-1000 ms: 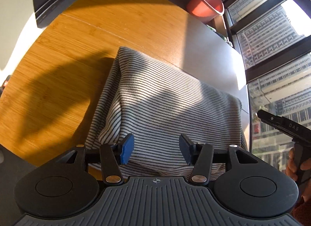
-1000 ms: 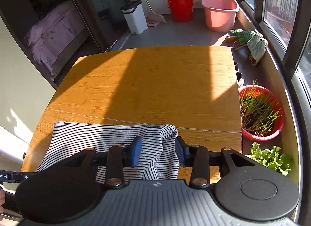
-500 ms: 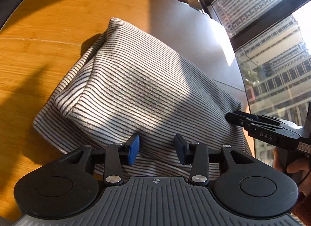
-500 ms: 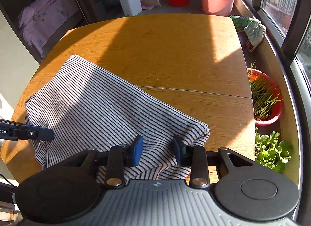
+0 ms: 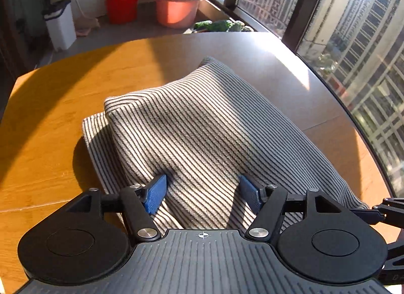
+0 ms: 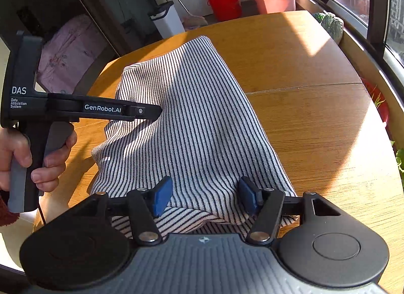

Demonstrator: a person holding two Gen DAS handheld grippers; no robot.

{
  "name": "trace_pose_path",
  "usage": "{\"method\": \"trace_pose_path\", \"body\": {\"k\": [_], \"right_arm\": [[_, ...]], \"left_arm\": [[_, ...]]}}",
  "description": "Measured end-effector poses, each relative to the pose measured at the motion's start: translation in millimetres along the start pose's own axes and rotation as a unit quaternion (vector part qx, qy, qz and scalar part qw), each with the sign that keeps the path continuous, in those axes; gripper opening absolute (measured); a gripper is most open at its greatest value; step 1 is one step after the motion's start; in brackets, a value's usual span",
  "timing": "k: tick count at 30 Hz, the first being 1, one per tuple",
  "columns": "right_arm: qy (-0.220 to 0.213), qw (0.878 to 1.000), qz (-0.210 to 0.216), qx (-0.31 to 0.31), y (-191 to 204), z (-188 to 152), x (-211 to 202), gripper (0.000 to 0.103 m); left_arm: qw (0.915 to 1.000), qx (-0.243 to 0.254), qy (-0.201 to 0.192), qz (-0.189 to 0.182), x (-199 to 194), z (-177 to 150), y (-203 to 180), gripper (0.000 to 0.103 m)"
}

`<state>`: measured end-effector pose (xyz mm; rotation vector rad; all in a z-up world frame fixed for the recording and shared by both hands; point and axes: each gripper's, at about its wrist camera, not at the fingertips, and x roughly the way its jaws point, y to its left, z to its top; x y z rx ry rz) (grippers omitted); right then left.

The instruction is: Fold clothes

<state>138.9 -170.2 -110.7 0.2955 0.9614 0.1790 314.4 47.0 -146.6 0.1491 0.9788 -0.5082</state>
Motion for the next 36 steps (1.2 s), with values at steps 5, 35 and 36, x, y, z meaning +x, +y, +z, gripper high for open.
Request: {"method": "trace_pose_path", "body": {"k": [5, 35, 36], "right_arm": [[-0.037, 0.999, -0.012, 0.013, 10.3, -5.6, 4.2, 0.063], [-0.154, 0.987, -0.052, -0.01, 44.8, -17.4, -1.2, 0.078], [-0.16, 0.984, -0.077, -0.01, 41.0, -13.2, -8.4, 0.083]], "left_arm": [[0.9989, 0.015, -0.03, -0.034, 9.1, 10.0, 18.2, 0.077], [0.9913, -0.001, -0.127, -0.033, -18.0, -29.0, 2.4, 0.086], [0.9908, 0.003, -0.132, -0.031, -22.7, -32.1, -0.5, 0.086]]}}
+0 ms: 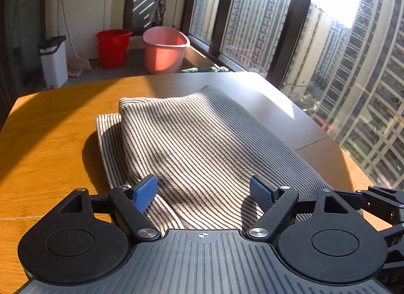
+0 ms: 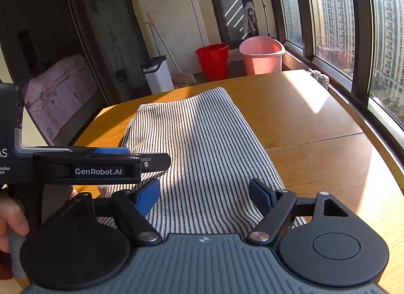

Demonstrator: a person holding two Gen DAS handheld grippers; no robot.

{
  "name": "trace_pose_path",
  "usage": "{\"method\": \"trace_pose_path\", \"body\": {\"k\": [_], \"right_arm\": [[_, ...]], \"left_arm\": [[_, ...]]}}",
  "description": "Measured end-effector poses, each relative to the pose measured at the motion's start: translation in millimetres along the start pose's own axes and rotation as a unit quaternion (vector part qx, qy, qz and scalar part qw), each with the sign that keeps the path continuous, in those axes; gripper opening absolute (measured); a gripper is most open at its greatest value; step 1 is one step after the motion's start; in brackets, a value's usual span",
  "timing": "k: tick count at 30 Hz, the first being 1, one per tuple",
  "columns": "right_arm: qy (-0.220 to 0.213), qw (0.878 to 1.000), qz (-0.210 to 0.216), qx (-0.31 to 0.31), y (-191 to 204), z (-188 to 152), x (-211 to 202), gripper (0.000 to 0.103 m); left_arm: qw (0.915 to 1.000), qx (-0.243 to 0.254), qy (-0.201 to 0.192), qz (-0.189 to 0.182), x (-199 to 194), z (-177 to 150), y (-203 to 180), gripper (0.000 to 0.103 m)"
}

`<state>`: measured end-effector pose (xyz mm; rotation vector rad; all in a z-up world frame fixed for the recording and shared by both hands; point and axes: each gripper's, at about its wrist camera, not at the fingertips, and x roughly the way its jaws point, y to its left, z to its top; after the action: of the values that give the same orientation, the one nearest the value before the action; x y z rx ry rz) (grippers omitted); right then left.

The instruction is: Fold clothes

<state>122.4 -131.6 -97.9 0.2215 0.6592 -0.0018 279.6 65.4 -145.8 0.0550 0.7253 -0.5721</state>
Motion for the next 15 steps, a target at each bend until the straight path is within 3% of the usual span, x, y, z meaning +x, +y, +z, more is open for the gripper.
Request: {"method": "trace_pose_path", "body": {"k": [1, 2, 4, 6, 8, 10, 11, 13, 15], "right_arm": [[-0.007, 1.0, -0.025, -0.004, -4.8, 6.1, -4.8, 0.099], [-0.013, 0.999, -0.05, -0.008, -9.7, 12.1, -9.5, 0.103], [0.023, 0.998, -0.062, -0.001, -24.0, 17.0, 10.0, 0.103], [0.067, 0.995, -0.069, 0.004, -36.1, 18.9, 30.5, 0.103], [0.075, 0.995, -0.067, -0.002, -34.4, 17.2, 30.6, 0.102], [0.082, 0.994, -0.066, -0.008, -32.7, 15.5, 30.6, 0.093], [0.067, 0.994, -0.076, -0.043, -24.2, 14.6, 22.4, 0.089], [0.04, 0.988, -0.087, -0.118, -4.4, 9.3, 5.8, 0.066], [0.044, 0.979, -0.037, -0.194, 14.6, 2.4, -2.6, 0.06]], "left_arm": [[0.9999, 0.005, -0.006, 0.013, -3.9, -0.8, -4.1, 0.091], [0.9995, 0.004, -0.002, 0.031, -3.8, 0.1, -7.2, 0.097], [0.9975, -0.002, 0.012, 0.069, -1.2, 2.7, -12.6, 0.098], [0.9958, -0.033, 0.032, 0.079, 3.7, 3.0, -12.7, 0.098], [0.9938, -0.052, 0.046, 0.087, 7.3, 2.0, -12.3, 0.097], [0.9927, -0.047, 0.055, 0.096, 7.7, -0.2, -14.0, 0.097], [0.9925, -0.045, 0.06, 0.097, 8.0, -0.6, -13.9, 0.097], [0.9918, -0.048, 0.074, 0.092, 9.8, 1.1, -9.0, 0.098], [0.991, -0.057, 0.087, 0.084, 11.9, 2.2, -1.3, 0.098]]}}
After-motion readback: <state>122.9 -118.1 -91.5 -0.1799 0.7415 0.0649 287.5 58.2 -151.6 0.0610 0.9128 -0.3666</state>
